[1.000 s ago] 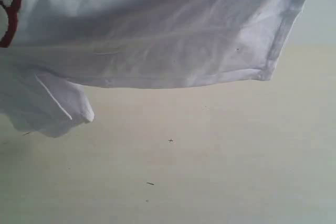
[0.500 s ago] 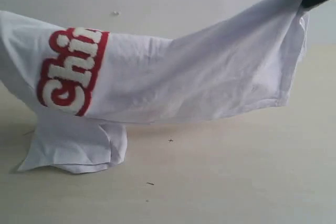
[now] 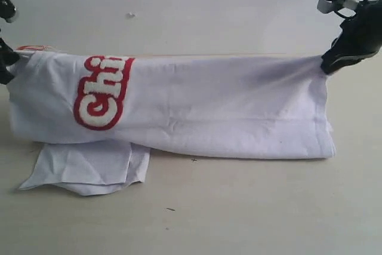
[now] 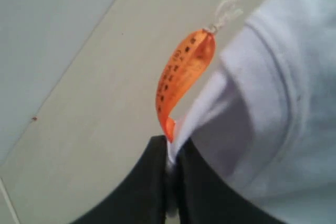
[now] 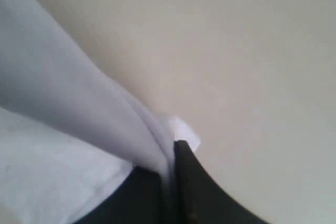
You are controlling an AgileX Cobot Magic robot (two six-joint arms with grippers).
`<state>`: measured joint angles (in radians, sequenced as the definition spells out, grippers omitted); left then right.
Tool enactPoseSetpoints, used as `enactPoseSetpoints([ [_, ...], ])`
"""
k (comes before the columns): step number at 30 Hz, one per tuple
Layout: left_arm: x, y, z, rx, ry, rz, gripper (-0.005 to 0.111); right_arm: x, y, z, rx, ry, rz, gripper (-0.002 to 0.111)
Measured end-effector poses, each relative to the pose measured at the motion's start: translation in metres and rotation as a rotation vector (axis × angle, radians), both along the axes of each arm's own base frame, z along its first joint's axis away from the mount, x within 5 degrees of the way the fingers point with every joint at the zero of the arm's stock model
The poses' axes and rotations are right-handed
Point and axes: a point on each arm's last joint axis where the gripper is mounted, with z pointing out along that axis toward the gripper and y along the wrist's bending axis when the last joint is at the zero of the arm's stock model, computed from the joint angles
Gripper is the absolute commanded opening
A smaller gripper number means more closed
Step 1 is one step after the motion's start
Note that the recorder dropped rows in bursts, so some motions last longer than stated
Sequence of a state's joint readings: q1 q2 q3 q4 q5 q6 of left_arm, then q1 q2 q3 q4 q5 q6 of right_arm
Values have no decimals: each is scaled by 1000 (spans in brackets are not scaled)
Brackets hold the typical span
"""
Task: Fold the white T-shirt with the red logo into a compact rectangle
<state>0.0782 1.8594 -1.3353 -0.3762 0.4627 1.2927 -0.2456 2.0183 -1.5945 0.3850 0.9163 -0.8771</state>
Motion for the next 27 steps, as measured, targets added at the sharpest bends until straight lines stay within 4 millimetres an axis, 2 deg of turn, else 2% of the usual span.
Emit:
enactPoseSetpoints([
  [4, 19, 2, -18, 50, -70, 3, 0, 26, -7, -4, -29, -131, -59, 0],
  [6, 32, 0, -30, 79, -99, -12, 0, 39, -8, -15, -29, -151, -71, 0],
  [7, 41, -1, -40, 86, -110, -11, 3, 46, -11, -27, -32, -144, -73, 0],
  [9, 55, -6, -57, 93, -127, -9, 17, 58, -15, -47, -52, -137, -74, 0],
  [11, 64, -11, -64, 102, -145, -12, 30, 64, -17, -53, -65, -150, -78, 3],
  [13, 71, -13, -73, 110, -162, -8, 38, 69, -20, -55, -83, -178, -85, 6],
  [17, 82, -17, -85, 120, -183, -5, 39, 76, -24, -49, -114, -252, -108, 9],
  [19, 85, -17, -92, 121, -179, -6, 44, 78, -25, -46, -125, -277, -115, 10],
  [21, 87, -17, -102, 123, -168, -4, 57, 80, -26, -52, -129, -279, -121, 10],
  [26, 89, -16, -112, 121, -173, 17, 105, 82, -27, -78, -126, -237, -120, 10],
  [27, 89, -16, -113, 122, -174, 18, 105, 82, -27, -80, -126, -234, -120, 10],
])
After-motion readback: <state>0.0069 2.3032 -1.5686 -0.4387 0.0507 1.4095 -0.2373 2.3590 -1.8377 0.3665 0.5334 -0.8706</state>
